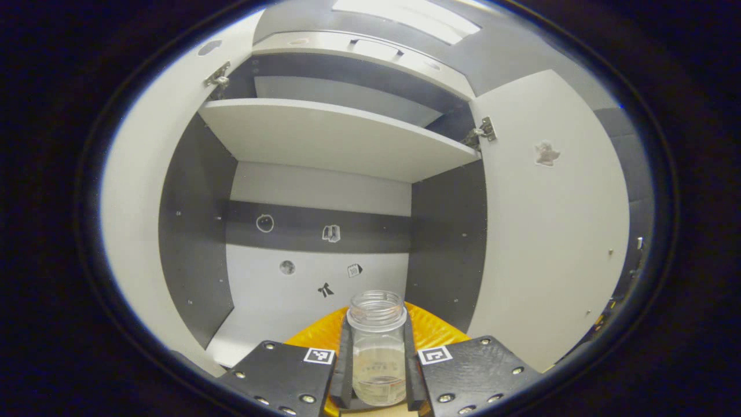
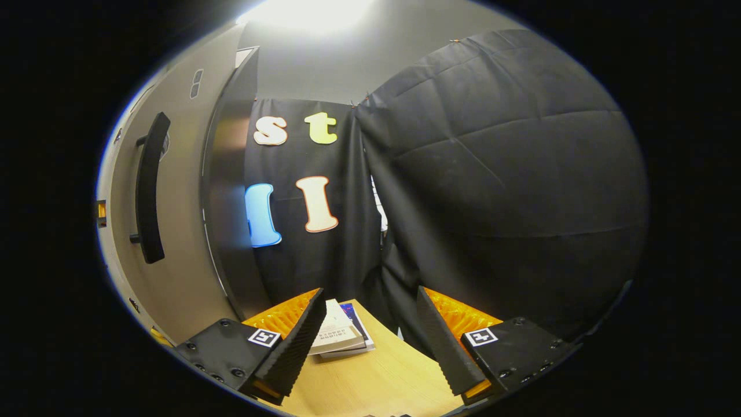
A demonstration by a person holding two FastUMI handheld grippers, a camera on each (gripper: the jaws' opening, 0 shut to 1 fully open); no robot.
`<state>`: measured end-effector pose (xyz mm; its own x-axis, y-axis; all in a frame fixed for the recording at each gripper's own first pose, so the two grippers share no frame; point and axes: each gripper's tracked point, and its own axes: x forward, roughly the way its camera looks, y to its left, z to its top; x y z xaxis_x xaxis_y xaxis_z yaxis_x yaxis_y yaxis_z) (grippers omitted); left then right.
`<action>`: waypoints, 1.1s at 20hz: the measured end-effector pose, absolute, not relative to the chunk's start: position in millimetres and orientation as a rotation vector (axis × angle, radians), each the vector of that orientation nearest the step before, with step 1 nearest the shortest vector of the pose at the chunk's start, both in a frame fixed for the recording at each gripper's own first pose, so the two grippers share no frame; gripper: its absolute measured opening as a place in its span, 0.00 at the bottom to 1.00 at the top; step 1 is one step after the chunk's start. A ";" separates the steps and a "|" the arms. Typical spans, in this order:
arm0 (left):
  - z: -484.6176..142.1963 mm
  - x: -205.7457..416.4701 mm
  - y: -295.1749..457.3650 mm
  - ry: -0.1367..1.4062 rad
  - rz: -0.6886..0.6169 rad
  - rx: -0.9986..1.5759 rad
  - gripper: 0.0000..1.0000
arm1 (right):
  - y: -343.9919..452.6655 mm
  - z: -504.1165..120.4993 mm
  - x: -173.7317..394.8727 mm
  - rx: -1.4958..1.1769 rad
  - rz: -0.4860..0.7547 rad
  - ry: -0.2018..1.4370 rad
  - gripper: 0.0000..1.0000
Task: Grasp the bottle in the cabinet with the left hand and place it on the coaster, then close the right door with the right hand and the left door with the left hand.
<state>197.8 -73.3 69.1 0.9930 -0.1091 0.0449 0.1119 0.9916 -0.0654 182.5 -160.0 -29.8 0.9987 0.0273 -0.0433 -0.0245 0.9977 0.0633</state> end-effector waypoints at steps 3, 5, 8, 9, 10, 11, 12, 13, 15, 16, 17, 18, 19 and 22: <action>34.1 165.6 -76.6 -0.013 -0.101 -0.081 0.31 | -147.9 -33.2 196.3 0.036 0.078 0.046 0.97; -0.8 146.1 -80.8 0.031 -0.096 -0.081 0.31 | -138.7 -31.3 201.2 0.025 0.103 0.044 0.96; -56.4 123.3 -88.1 0.112 -0.087 -0.128 0.37 | -128.9 -29.4 206.6 0.037 0.125 0.045 0.97; -73.9 116.7 -90.9 0.124 -0.084 -0.131 0.37 | -126.7 -30.4 207.6 0.041 0.130 0.048 0.99; -92.6 109.6 -95.1 0.140 -0.083 -0.137 0.37 | -124.8 -30.5 208.0 0.045 0.135 0.052 0.99; -110.9 104.8 -101.2 0.158 -0.088 -0.149 0.37 | -122.1 -32.4 207.9 0.053 0.142 0.060 0.96; -127.9 99.6 -109.0 0.181 -0.103 -0.166 0.37 | -119.8 -33.9 207.5 0.064 0.148 0.068 0.96; -140.8 95.8 -115.5 0.194 -0.106 -0.174 0.37 | -117.9 -35.2 208.9 0.070 0.151 0.075 0.97; -165.9 91.0 -123.0 0.200 -0.093 -0.152 0.37 | -116.3 -36.0 210.6 0.067 0.152 0.081 0.99; -176.8 90.1 -123.6 0.211 -0.076 -0.134 0.39 | -117.4 -35.3 211.2 0.064 0.150 0.079 0.99; -191.1 94.1 -128.8 0.223 -0.075 -0.125 0.39 | -118.8 -35.2 211.0 0.064 0.148 0.079 0.99; -202.5 95.8 -131.9 0.232 -0.073 -0.119 0.39 | -118.3 -34.6 211.4 0.068 0.148 0.080 0.99; -214.8 95.7 -133.7 0.244 -0.067 -0.111 0.39 | -117.9 -35.6 211.3 0.070 0.150 0.083 0.96; -244.2 93.4 -141.5 0.267 -0.055 -0.066 0.39 | -120.6 -35.8 211.8 0.052 0.152 0.089 0.96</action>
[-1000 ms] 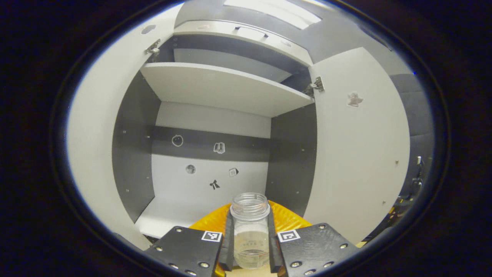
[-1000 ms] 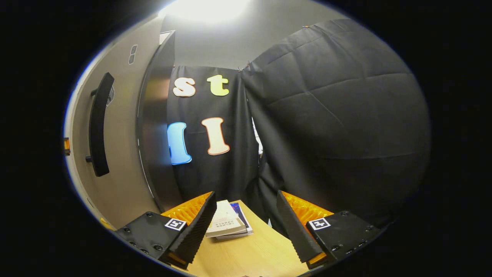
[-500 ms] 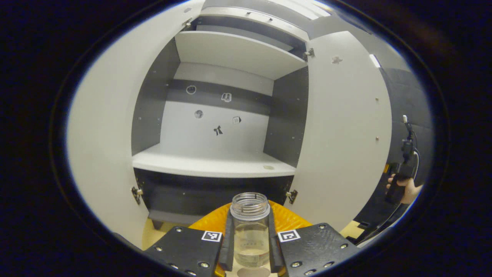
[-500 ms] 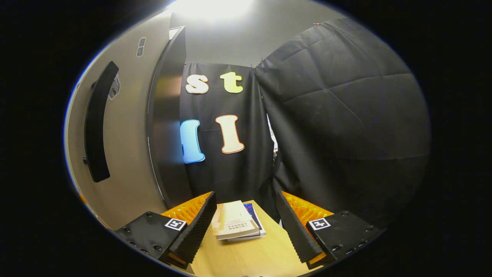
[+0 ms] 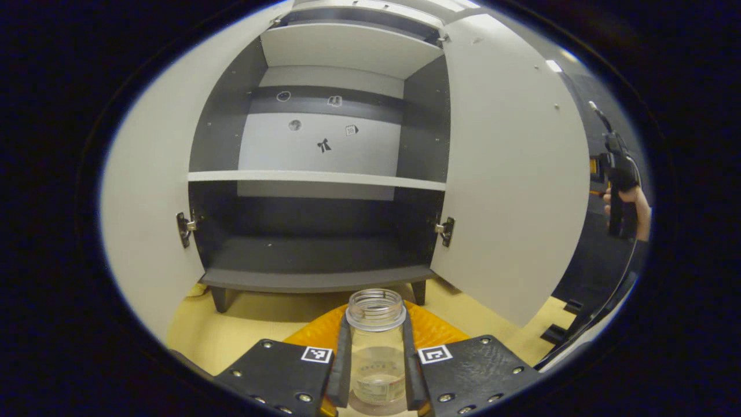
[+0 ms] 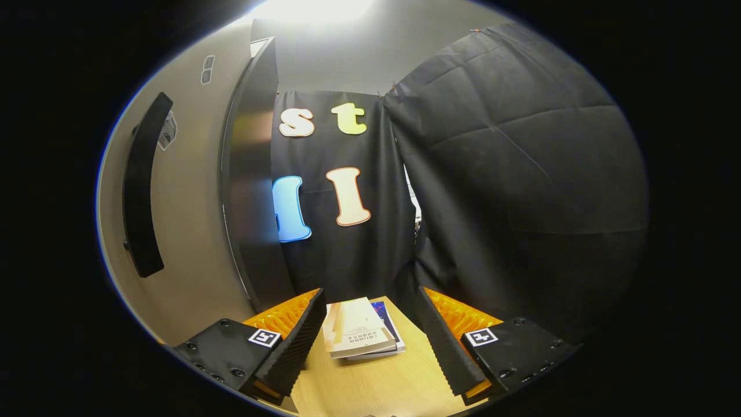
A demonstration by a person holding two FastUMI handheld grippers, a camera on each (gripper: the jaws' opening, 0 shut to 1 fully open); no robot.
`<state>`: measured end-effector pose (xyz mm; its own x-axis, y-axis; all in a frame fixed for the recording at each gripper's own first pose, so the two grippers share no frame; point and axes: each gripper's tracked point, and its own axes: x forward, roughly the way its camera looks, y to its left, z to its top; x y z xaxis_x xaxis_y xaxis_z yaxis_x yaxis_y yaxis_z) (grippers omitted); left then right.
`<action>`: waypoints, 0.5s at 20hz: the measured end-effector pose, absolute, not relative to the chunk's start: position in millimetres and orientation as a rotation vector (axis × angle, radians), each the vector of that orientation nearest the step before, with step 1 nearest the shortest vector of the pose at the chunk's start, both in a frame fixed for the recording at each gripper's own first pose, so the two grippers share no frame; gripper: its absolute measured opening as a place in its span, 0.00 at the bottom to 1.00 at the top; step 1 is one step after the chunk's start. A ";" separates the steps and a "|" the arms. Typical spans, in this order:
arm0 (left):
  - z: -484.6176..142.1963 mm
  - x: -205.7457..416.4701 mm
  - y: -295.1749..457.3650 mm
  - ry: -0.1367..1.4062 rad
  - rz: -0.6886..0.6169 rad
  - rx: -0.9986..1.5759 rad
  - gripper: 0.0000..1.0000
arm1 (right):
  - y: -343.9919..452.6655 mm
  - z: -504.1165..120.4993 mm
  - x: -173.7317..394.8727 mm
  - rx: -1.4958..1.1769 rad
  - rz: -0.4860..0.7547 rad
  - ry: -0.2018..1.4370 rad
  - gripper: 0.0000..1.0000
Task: Grasp the bottle in the cabinet with the left hand and place it on the coaster, then close the right door with the right hand and the left door with the left hand.
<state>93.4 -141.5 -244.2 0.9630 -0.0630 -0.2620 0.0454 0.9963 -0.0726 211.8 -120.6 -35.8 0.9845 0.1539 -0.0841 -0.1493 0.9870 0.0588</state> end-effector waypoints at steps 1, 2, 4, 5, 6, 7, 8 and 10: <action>-252.1 92.8 -143.7 0.273 -0.049 -0.066 0.39 | -121.1 -35.4 212.2 0.042 0.152 0.086 0.99; -256.5 92.8 -145.7 0.274 -0.047 -0.070 0.39 | -120.7 -35.1 214.0 0.035 0.153 0.086 0.99; -261.4 94.1 -151.1 0.265 -0.048 -0.058 0.39 | -120.4 -33.2 216.0 0.027 0.155 0.082 0.99; -265.2 92.4 -154.2 0.269 -0.047 -0.050 0.36 | -120.0 -34.6 218.0 0.025 0.157 0.082 0.99; -269.2 91.6 -157.9 0.273 -0.048 -0.040 0.33 | -118.9 -35.5 219.3 0.025 0.160 0.084 0.99; -274.0 91.6 -161.4 0.284 -0.052 -0.028 0.34 | -117.7 -36.5 220.0 0.027 0.163 0.088 0.99; -279.2 91.5 -164.1 0.299 -0.054 -0.015 0.35 | -115.6 -36.6 220.3 0.031 0.167 0.089 0.96; -278.6 97.1 -169.5 0.292 -0.063 0.002 0.36 | -113.3 -38.7 220.6 0.032 0.171 0.090 0.96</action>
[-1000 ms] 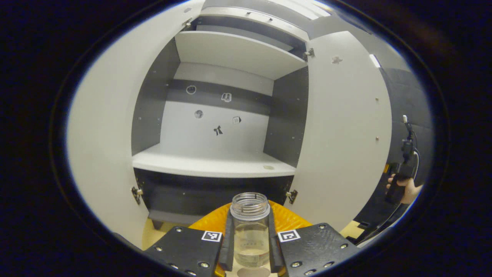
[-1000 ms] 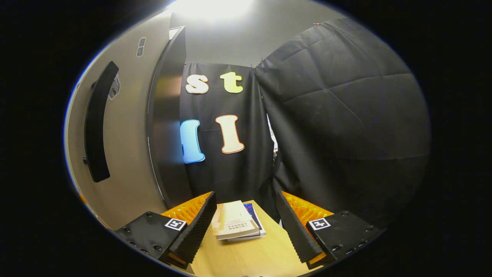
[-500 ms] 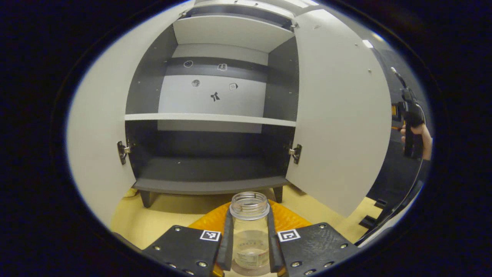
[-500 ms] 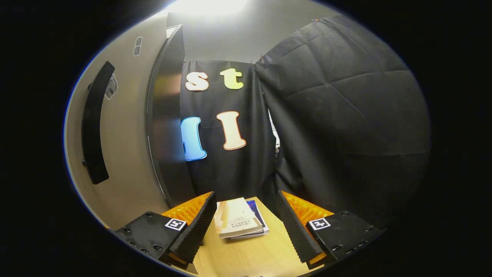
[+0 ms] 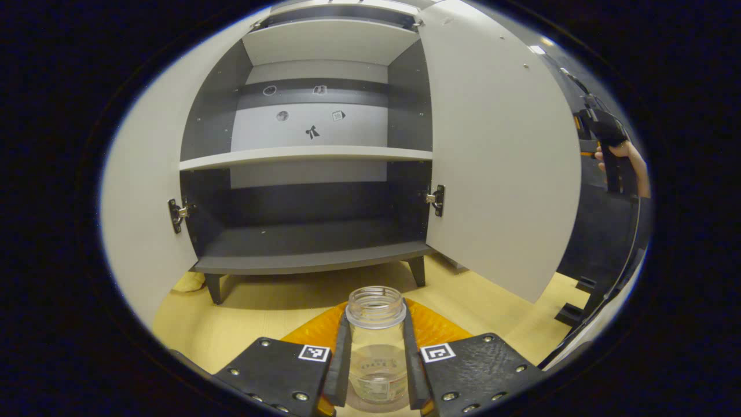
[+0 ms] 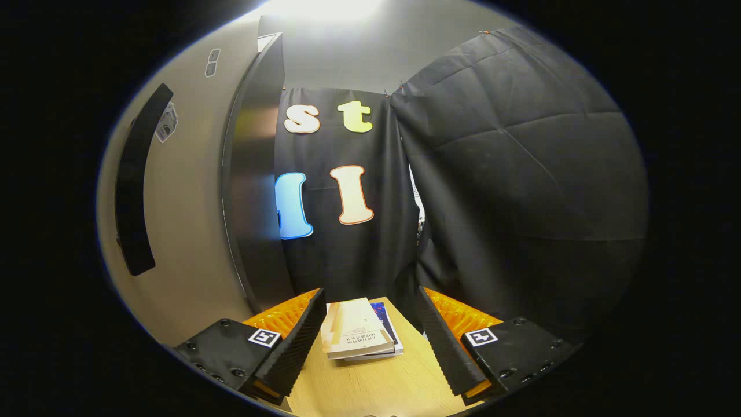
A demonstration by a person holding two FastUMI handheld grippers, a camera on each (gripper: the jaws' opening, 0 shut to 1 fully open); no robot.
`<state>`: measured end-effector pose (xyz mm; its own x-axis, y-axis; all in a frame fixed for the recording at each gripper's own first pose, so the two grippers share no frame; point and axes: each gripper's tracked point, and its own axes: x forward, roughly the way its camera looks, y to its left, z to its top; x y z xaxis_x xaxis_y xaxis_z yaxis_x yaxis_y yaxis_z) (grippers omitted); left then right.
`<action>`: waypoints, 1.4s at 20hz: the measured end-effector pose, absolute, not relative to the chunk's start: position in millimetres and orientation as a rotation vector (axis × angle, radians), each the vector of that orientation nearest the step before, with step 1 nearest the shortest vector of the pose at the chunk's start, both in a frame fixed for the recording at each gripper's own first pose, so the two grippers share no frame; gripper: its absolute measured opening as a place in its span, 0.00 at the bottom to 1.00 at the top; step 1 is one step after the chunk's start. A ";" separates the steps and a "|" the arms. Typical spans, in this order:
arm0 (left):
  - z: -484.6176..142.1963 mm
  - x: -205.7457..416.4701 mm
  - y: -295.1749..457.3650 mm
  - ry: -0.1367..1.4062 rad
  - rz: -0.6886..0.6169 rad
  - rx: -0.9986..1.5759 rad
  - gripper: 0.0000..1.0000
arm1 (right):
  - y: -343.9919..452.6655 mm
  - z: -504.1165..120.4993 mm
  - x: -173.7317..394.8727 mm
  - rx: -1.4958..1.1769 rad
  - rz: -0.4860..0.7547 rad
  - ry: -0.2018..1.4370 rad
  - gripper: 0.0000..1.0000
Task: Grasp the bottle in the cabinet with the left hand and place it on the coaster, then close the right door with the right hand and the left door with the left hand.
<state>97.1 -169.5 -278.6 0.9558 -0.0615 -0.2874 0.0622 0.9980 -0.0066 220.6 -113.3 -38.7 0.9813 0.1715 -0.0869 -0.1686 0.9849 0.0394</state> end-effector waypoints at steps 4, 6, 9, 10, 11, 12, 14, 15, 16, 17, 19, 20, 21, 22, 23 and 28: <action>-284.4 96.7 -168.6 0.321 -0.060 -0.001 0.40 | -114.1 -42.9 222.4 0.032 0.165 0.095 0.96; -288.3 95.8 -167.7 0.345 -0.055 -0.014 0.50 | -114.8 -45.7 223.0 0.040 0.159 0.099 0.96; -290.4 92.9 -166.8 0.367 -0.050 -0.039 0.72 | -116.3 -48.7 224.1 0.046 0.152 0.106 0.99; -290.2 93.8 -164.4 0.373 -0.041 -0.041 0.85 | -116.2 -48.6 224.0 0.049 0.149 0.105 0.99; -287.7 90.3 -164.0 0.377 -0.033 -0.043 0.80 | -117.0 -49.4 224.1 0.051 0.146 0.104 0.99; -282.6 88.0 -165.1 0.380 -0.040 -0.057 0.87 | -117.2 -47.9 223.5 0.053 0.144 0.103 0.96; -266.5 81.4 -171.6 0.375 -0.074 -0.096 0.80 | -118.3 -47.2 222.9 0.053 0.138 0.098 0.99; -256.7 80.1 -171.8 0.368 -0.080 -0.103 0.80 | -118.9 -46.4 222.7 0.051 0.134 0.096 0.96; -242.0 80.4 -169.0 0.349 -0.077 -0.102 0.81 | -120.0 -45.6 222.5 0.048 0.130 0.095 0.96; -223.9 79.9 -165.9 0.323 -0.069 -0.105 0.80 | -120.8 -45.5 221.8 0.045 0.126 0.094 0.96; -182.0 73.7 -152.2 0.259 -0.061 -0.127 0.80 | -122.0 -43.0 218.8 0.041 0.119 0.092 0.96; -158.4 73.6 -142.5 0.226 -0.050 -0.133 0.80 | -122.6 -40.2 217.4 0.036 0.118 0.090 0.99; -137.1 75.0 -131.2 0.194 -0.029 -0.129 0.80 | -122.3 -37.5 216.7 0.027 0.115 0.087 0.96; -114.2 75.7 -115.0 0.166 0.004 -0.114 0.80 | -122.8 -32.8 215.9 0.016 0.110 0.084 0.99; -97.0 76.2 -100.2 0.148 0.042 -0.096 0.80 | -122.9 -29.0 215.1 0.013 0.106 0.086 0.99; -0.5 78.9 -19.5 0.057 0.240 -0.031 0.80 | -109.6 12.2 204.3 0.023 0.138 0.073 0.96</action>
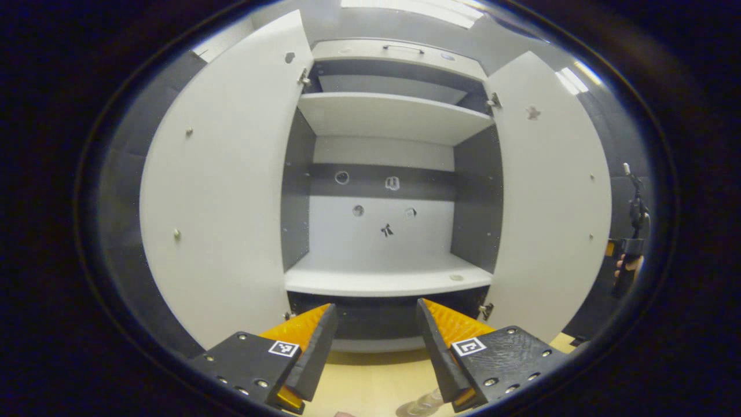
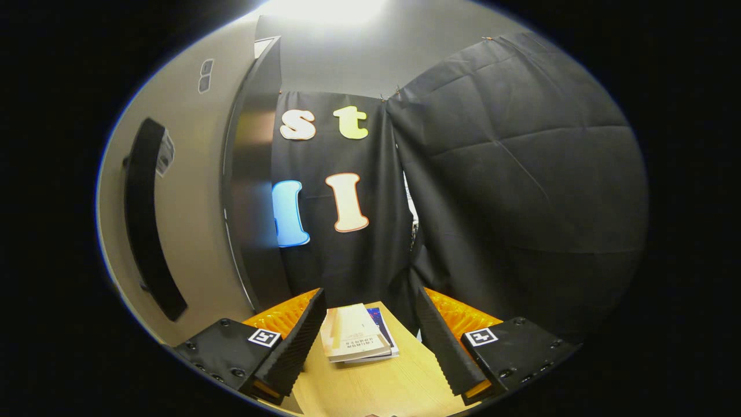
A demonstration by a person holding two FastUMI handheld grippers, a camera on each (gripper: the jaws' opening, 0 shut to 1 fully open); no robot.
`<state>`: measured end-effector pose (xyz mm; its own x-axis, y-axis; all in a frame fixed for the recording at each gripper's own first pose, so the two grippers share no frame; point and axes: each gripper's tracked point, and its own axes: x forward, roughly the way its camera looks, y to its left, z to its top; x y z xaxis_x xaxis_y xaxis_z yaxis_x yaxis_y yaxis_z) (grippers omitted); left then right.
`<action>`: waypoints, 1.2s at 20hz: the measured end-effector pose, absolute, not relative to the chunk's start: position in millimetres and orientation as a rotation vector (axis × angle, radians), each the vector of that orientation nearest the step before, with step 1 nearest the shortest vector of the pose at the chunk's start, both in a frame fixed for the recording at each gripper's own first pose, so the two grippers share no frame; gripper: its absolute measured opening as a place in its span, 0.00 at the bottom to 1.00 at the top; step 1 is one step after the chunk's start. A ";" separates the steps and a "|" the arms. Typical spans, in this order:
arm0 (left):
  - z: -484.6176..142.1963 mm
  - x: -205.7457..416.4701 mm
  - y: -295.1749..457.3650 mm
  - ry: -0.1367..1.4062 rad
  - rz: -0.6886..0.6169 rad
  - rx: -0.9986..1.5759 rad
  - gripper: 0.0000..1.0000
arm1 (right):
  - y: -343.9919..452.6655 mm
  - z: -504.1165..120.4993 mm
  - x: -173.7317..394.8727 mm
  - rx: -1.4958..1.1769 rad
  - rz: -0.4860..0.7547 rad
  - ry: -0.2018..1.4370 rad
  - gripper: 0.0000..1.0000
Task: Grasp the bottle in the cabinet with the left hand and place it on the coaster, then close the right door with the right hand and the left door with the left hand.
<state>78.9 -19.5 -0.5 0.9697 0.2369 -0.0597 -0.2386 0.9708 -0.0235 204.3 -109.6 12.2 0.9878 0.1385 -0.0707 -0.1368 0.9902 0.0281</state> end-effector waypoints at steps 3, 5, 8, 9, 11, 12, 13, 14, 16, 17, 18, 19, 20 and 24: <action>33.9 84.6 13.4 0.045 0.281 -0.011 0.80 | -100.2 28.4 195.0 0.059 0.170 0.101 1.00; 54.1 85.2 30.8 0.034 0.300 0.036 0.80 | -91.5 47.3 189.5 0.098 0.198 0.094 0.99; 76.0 84.0 41.5 0.013 0.287 0.090 0.80 | -87.8 62.8 186.1 0.059 0.207 0.071 0.99; 79.2 83.0 41.0 0.005 0.270 0.100 0.80 | -86.5 64.9 185.7 0.043 0.207 0.071 0.99; 82.7 81.3 38.6 -0.016 0.226 0.113 0.80 | -79.4 71.9 182.7 0.026 0.215 0.061 0.96; 81.1 80.7 36.2 -0.024 0.200 0.125 0.83 | -75.6 77.0 182.1 0.011 0.217 0.044 0.96; 73.4 81.4 34.3 -0.007 0.180 0.135 0.80 | -72.7 77.7 182.1 -0.005 0.214 0.032 0.99; 64.6 79.7 31.8 0.011 0.160 0.132 0.80 | -69.5 78.1 180.5 -0.019 0.216 0.025 0.99; 51.4 74.0 25.4 0.029 0.115 0.087 0.80 | -61.8 81.3 175.3 -0.039 0.213 0.014 0.99; 48.4 70.9 23.8 0.031 0.101 0.068 0.80 | -64.3 82.6 173.1 -0.055 0.197 0.002 0.91; 46.8 68.0 23.2 0.032 0.093 0.059 0.80 | -64.8 83.9 171.5 -0.060 0.180 0.001 0.91; 44.8 65.3 23.8 0.035 0.087 0.056 0.80 | -66.8 85.9 171.9 -0.053 0.170 0.006 0.95; 44.3 61.9 23.7 0.036 0.081 0.056 0.77 | -65.0 85.3 169.6 -0.045 0.167 0.010 0.95; 40.6 49.4 26.0 0.037 0.066 0.037 0.80 | -53.8 86.8 162.3 -0.049 0.161 0.006 0.95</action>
